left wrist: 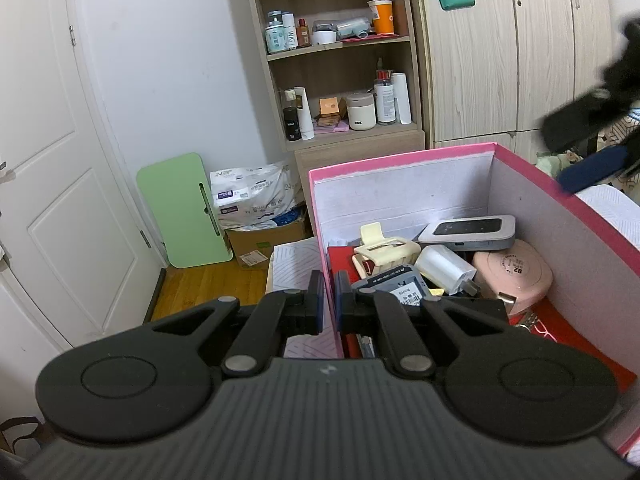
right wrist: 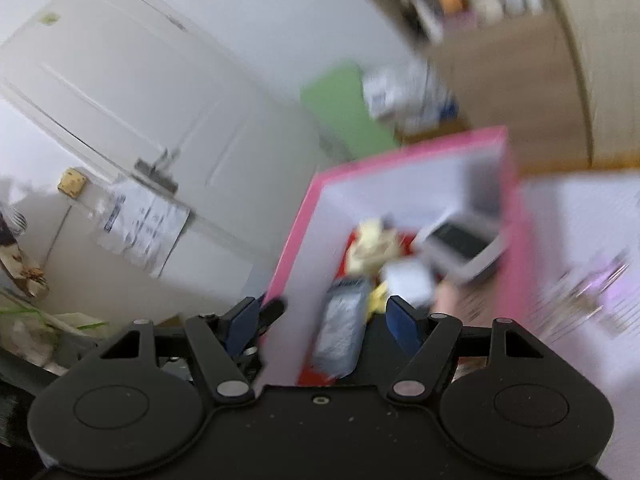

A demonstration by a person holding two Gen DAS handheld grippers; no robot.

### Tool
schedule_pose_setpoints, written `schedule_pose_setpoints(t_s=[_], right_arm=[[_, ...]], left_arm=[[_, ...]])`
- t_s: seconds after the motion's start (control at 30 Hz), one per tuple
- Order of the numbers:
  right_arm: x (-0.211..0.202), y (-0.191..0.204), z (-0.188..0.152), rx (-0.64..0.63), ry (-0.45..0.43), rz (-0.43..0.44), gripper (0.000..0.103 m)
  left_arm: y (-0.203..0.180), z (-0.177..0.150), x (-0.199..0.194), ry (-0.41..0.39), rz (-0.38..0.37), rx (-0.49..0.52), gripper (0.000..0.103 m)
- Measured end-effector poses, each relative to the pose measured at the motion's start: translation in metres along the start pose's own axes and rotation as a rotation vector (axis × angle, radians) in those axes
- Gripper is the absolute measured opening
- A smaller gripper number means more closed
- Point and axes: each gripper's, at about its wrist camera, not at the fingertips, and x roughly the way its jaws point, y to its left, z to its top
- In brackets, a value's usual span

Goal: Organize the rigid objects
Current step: 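Carry the grey phone battery into the box and release it, then move the right gripper to the purple starfish tag on the bedspread, then grasp the purple starfish tag and drop it into the box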

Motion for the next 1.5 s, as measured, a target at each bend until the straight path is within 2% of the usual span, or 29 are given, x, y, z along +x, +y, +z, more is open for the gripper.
schedule_pose_setpoints(t_s=[0.1, 0.2, 0.27, 0.33, 0.43, 0.6, 0.77, 0.83, 0.9, 0.93, 0.97, 1.0, 1.1, 1.23, 1.33, 1.43, 1.5], right_arm=[[-0.021, -0.022, -0.004, -0.018, -0.083, -0.105, 0.076], [-0.028, -0.038, -0.017, -0.115, -0.138, -0.277, 0.076], [-0.024, -0.048, -0.029, -0.201, -0.149, -0.405, 0.076], [-0.022, -0.063, -0.037, -0.234, -0.144, -0.476, 0.076], [-0.015, -0.086, -0.042, -0.201, -0.120, -0.481, 0.076], [0.000, -0.110, -0.041, -0.186, -0.104, -0.443, 0.069], [0.016, -0.128, -0.032, -0.201, -0.111, -0.456, 0.049], [0.024, -0.131, -0.030, -0.218, -0.101, -0.488, 0.049], [0.033, -0.133, -0.029, -0.231, -0.091, -0.470, 0.049], [0.034, -0.132, -0.030, -0.243, -0.103, -0.470, 0.048], [0.037, -0.130, -0.032, -0.268, -0.104, -0.477, 0.040], [0.039, -0.126, -0.033, -0.310, -0.099, -0.498, 0.038], [0.031, -0.121, -0.034, -0.286, -0.103, -0.482, 0.038], [0.015, -0.112, -0.038, -0.299, -0.154, -0.509, 0.038], [0.000, -0.098, -0.039, -0.304, -0.185, -0.486, 0.038], [-0.018, -0.072, -0.042, -0.353, -0.227, -0.459, 0.038], [-0.030, -0.046, -0.046, -0.430, -0.251, -0.455, 0.038]], left_arm=[[-0.001, 0.000, 0.000, 0.000, 0.003, 0.002, 0.005], [-0.001, 0.000, 0.000, 0.001, 0.005, 0.004, 0.005], [-0.001, 0.000, 0.000, 0.001, 0.004, 0.004, 0.005], [-0.001, 0.000, -0.001, 0.002, 0.007, 0.008, 0.005], [-0.002, 0.000, 0.000, 0.003, 0.012, 0.013, 0.005], [-0.003, 0.000, -0.001, 0.008, 0.014, 0.018, 0.005], [-0.003, 0.000, -0.001, 0.012, 0.014, 0.020, 0.006], [-0.003, 0.000, -0.001, 0.014, 0.016, 0.026, 0.006], [-0.003, 0.001, -0.001, 0.016, 0.017, 0.031, 0.006], [-0.003, 0.001, -0.001, 0.016, 0.018, 0.033, 0.006], [-0.004, 0.000, -0.001, 0.017, 0.019, 0.035, 0.006], [-0.004, 0.000, -0.002, 0.017, 0.020, 0.036, 0.006], [-0.003, 0.001, -0.002, 0.017, 0.018, 0.031, 0.006], [-0.004, 0.001, -0.001, 0.017, 0.016, 0.028, 0.006], [-0.004, 0.001, -0.002, 0.017, 0.014, 0.026, 0.006], [-0.003, 0.001, -0.001, 0.016, 0.013, 0.018, 0.006], [-0.002, 0.001, -0.001, 0.018, 0.014, 0.019, 0.006]])
